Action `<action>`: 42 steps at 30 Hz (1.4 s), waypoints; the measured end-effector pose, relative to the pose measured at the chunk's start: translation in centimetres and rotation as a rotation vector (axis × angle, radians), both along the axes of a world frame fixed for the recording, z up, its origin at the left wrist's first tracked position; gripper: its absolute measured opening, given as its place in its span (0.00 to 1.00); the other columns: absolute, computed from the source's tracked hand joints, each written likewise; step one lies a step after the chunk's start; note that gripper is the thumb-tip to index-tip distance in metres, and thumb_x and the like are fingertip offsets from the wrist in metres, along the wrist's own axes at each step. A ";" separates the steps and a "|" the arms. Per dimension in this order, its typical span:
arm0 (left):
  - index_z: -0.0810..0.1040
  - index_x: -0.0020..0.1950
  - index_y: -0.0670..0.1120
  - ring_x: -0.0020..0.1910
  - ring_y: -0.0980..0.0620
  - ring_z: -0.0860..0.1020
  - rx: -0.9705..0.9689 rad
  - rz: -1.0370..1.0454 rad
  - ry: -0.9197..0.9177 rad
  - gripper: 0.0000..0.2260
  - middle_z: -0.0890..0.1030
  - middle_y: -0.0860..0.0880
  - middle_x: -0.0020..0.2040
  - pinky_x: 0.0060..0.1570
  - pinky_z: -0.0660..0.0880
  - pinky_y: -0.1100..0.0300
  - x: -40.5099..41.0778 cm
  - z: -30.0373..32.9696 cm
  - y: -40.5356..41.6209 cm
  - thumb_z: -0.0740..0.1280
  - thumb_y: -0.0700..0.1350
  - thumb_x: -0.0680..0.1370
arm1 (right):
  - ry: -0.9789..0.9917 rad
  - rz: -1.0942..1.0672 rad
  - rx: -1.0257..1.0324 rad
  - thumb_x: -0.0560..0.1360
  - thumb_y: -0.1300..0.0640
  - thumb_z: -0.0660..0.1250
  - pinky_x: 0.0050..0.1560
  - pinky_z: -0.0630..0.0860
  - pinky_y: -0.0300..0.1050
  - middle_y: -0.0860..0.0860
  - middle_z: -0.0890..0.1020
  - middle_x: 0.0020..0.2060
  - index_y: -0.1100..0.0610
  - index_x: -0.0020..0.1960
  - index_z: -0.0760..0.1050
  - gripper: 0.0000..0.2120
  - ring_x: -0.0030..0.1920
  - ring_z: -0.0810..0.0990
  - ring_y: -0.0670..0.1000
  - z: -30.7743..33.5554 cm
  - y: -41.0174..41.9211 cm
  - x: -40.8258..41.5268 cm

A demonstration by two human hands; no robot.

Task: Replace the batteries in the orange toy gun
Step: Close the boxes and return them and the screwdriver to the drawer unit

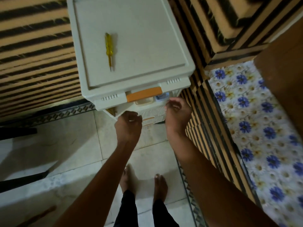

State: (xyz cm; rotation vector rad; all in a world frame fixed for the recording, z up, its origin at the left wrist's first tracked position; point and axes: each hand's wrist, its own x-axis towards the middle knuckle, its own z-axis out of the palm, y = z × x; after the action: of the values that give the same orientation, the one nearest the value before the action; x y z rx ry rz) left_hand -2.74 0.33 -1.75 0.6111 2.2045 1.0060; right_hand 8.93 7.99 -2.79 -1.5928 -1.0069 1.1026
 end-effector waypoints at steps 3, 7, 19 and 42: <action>0.84 0.49 0.48 0.43 0.53 0.86 0.007 -0.135 0.066 0.02 0.87 0.52 0.42 0.50 0.83 0.52 -0.1 4.3 -1.1 0.73 0.44 0.77 | -0.049 0.069 0.161 0.76 0.68 0.70 0.45 0.83 0.43 0.53 0.86 0.44 0.60 0.50 0.82 0.06 0.44 0.85 0.52 4.7 -0.4 0.2; 0.83 0.45 0.46 0.39 0.57 0.84 0.226 -0.165 0.241 0.04 0.85 0.53 0.40 0.42 0.82 0.60 -0.9 10.3 -0.6 0.71 0.39 0.77 | -0.249 0.167 0.414 0.75 0.67 0.71 0.48 0.81 0.42 0.52 0.84 0.46 0.59 0.50 0.82 0.06 0.46 0.83 0.50 9.1 1.5 -0.4; 0.72 0.64 0.36 0.61 0.37 0.74 -0.029 -0.099 0.665 0.16 0.73 0.36 0.63 0.59 0.74 0.47 -9.0 11.5 12.0 0.67 0.44 0.80 | -0.623 0.475 0.621 0.77 0.62 0.68 0.66 0.77 0.59 0.62 0.81 0.61 0.66 0.57 0.83 0.12 0.64 0.79 0.62 7.3 7.5 -3.2; 0.80 0.47 0.39 0.42 0.41 0.78 0.037 -0.189 0.463 0.04 0.80 0.41 0.44 0.39 0.69 0.56 0.7 -0.6 -3.5 0.68 0.39 0.79 | -0.870 0.446 0.826 0.85 0.52 0.58 0.73 0.67 0.59 0.58 0.78 0.69 0.60 0.66 0.80 0.18 0.70 0.75 0.60 4.7 5.3 -1.8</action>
State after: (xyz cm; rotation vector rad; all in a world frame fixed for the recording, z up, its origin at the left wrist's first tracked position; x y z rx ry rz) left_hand -2.07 -3.21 -2.34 1.1412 2.4608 0.8725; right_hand 7.13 13.27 1.92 -1.1299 -2.1217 0.0898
